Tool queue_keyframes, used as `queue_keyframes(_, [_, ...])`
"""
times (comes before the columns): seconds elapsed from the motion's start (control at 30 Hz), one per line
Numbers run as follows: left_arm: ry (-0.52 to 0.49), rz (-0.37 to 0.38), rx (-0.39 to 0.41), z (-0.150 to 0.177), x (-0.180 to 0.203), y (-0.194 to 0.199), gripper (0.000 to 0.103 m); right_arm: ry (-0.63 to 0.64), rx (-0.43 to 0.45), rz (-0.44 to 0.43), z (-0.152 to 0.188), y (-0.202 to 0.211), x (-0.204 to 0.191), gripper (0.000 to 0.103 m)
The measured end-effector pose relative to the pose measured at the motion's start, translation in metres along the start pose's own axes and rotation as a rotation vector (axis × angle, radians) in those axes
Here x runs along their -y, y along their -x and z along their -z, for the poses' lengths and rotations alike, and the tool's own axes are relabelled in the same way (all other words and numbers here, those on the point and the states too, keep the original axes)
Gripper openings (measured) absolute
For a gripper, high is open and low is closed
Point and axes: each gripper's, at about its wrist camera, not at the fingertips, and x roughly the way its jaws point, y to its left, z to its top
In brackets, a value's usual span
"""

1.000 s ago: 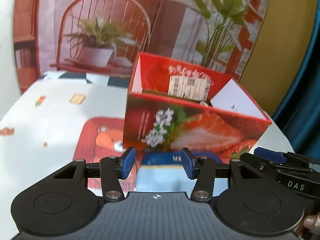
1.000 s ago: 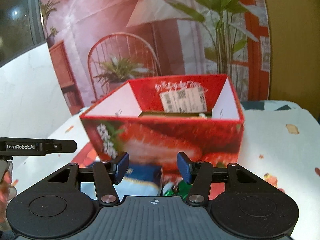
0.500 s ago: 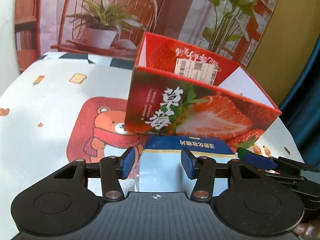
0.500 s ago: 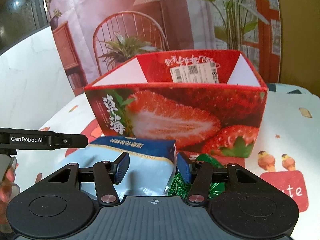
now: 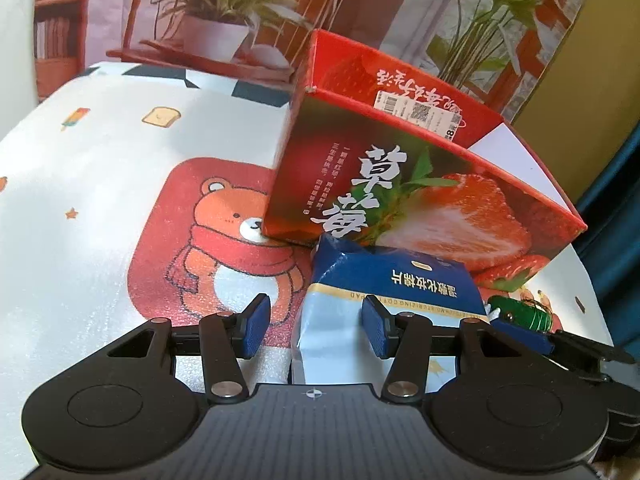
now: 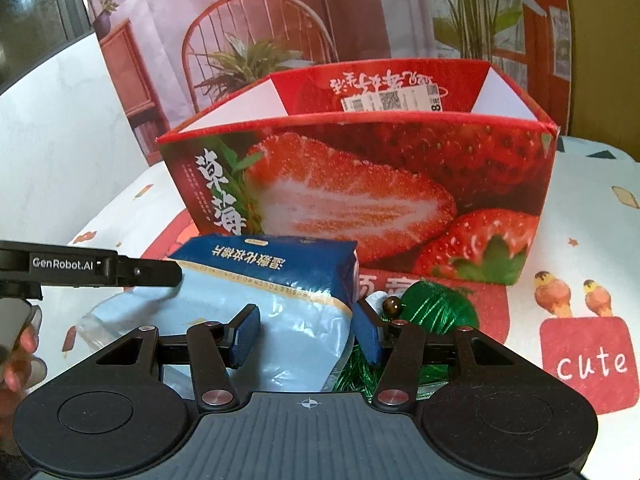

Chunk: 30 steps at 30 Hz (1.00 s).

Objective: Organize soft objects
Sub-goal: 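Close the left gripper on the blue package while the right gripper grips it too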

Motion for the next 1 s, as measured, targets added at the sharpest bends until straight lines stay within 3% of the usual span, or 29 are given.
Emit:
queue_keyframes(0.13, [-0.015, 0.006, -0.018, -0.002, 0.001, -0.008, 0.052, -0.010, -0.018, -0.002, 0.000, -0.006, 0.001, 0.050])
queue_keyframes(0.17, [-0.013, 0.012, -0.020, -0.002, 0.002, -0.009, 0.048, -0.018, -0.022, -0.007, 0.000, -0.007, 0.002, 0.050])
queue_keyframes(0.2, [-0.020, 0.023, -0.020, -0.002, 0.004, -0.010, 0.036, -0.029, -0.026, -0.014, 0.000, -0.008, 0.004, 0.050])
queue_keyframes(0.33, [-0.084, 0.001, -0.009, 0.001, 0.014, -0.006, 0.024, -0.050, -0.039, -0.032, -0.002, -0.012, 0.006, 0.046])
queue_keyframes(0.4, [-0.077, 0.004, -0.006, 0.001, 0.013, -0.005, 0.019, -0.036, -0.036, -0.022, -0.004, -0.011, 0.004, 0.039])
queue_keyframes(0.7, [-0.062, 0.035, 0.040, -0.004, 0.014, 0.012, 0.013, 0.050, 0.024, 0.005, -0.010, 0.005, -0.006, 0.021])
queue_keyframes(1.0, [-0.084, 0.055, 0.114, -0.010, 0.027, 0.037, 0.013, 0.092, 0.097, -0.008, -0.021, 0.027, -0.015, 0.017])
